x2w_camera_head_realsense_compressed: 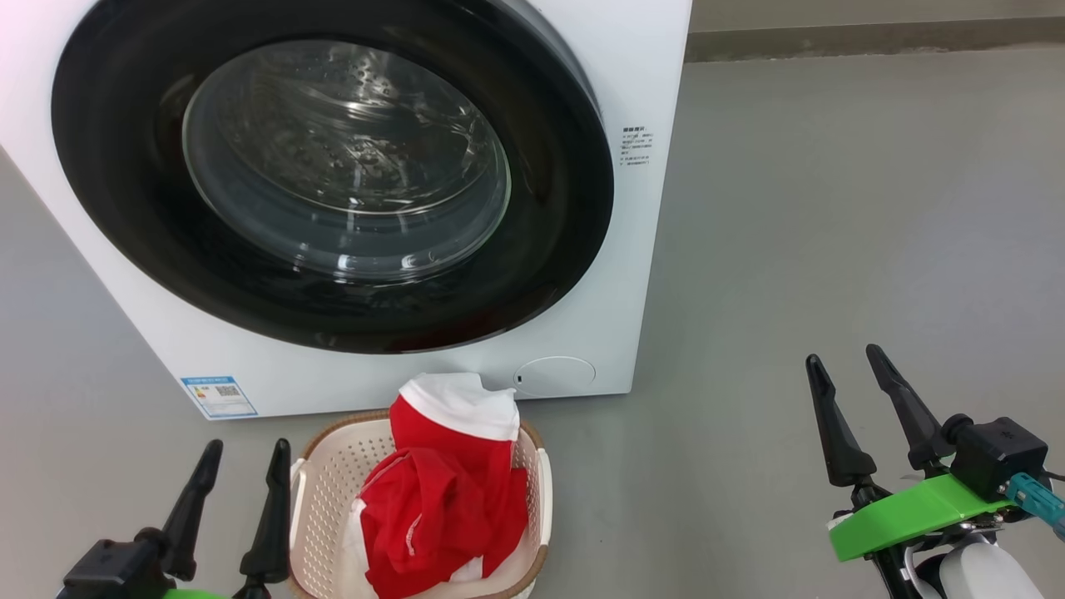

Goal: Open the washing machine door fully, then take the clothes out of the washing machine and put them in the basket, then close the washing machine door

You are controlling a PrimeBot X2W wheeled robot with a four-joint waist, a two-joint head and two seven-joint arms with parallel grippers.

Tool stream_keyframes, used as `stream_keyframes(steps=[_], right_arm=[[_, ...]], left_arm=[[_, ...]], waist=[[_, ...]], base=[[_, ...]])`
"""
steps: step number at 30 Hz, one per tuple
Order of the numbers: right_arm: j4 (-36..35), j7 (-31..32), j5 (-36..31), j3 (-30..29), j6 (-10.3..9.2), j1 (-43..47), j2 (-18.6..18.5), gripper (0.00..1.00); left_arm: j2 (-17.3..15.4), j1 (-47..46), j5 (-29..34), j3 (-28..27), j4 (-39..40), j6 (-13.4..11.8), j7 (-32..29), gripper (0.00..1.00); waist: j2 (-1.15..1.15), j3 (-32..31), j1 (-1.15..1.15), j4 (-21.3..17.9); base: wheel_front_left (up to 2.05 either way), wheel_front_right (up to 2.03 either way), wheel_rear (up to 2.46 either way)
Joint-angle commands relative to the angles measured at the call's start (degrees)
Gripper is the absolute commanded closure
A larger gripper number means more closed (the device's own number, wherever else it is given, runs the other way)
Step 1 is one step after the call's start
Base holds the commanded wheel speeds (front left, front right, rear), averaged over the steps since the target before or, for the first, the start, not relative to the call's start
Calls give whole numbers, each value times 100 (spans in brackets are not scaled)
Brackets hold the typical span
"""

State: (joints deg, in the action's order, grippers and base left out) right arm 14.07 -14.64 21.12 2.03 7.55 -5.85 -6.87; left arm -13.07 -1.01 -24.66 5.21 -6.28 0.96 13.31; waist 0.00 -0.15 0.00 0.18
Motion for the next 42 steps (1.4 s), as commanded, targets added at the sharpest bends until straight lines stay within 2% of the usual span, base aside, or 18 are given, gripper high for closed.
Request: stream_keyframes(steps=[1, 16, 17, 23, 27, 32, 42], right_arm=[[-143, -36, -39, 74, -6, -100, -21, 0], [-97, -36, -48, 72, -6, -143, -17, 0], [30, 0, -22, -3, 0, -4, 8, 100], [258, 46, 123, 34, 0, 103, 77, 100], [242, 116, 352, 3, 0, 104, 88, 100], [234, 199, 637, -32, -1, 100, 101, 100], [215, 366, 1206, -103, -1, 84, 127, 100]], left_arm=[[-134, -147, 67, -196, 133, -54, 79, 0], [-169, -167, 12, -141, 127, -55, 80, 0], [-35, -1, -5, 55, -1, -46, 41, 100], [107, 21, -146, 73, -253, -32, -13, 100], [137, 8, -363, 30, -265, -10, -80, 100], [174, -13, -632, -20, -288, 18, -159, 100], [248, -60, -1171, -119, -333, 74, -317, 100]], waist=[[0, 5, 0, 0], [0, 46, 0, -8], [0, 47, 0, -8], [0, 48, 1, -8], [0, 36, 13, -9], [0, 45, 1, -9], [0, 46, 0, -10]], base=[[0, 0, 0], [0, 0, 0], [0, 0, 0], [0, 0, 0], [0, 0, 0], [0, 0, 0], [0, 0, 0]])
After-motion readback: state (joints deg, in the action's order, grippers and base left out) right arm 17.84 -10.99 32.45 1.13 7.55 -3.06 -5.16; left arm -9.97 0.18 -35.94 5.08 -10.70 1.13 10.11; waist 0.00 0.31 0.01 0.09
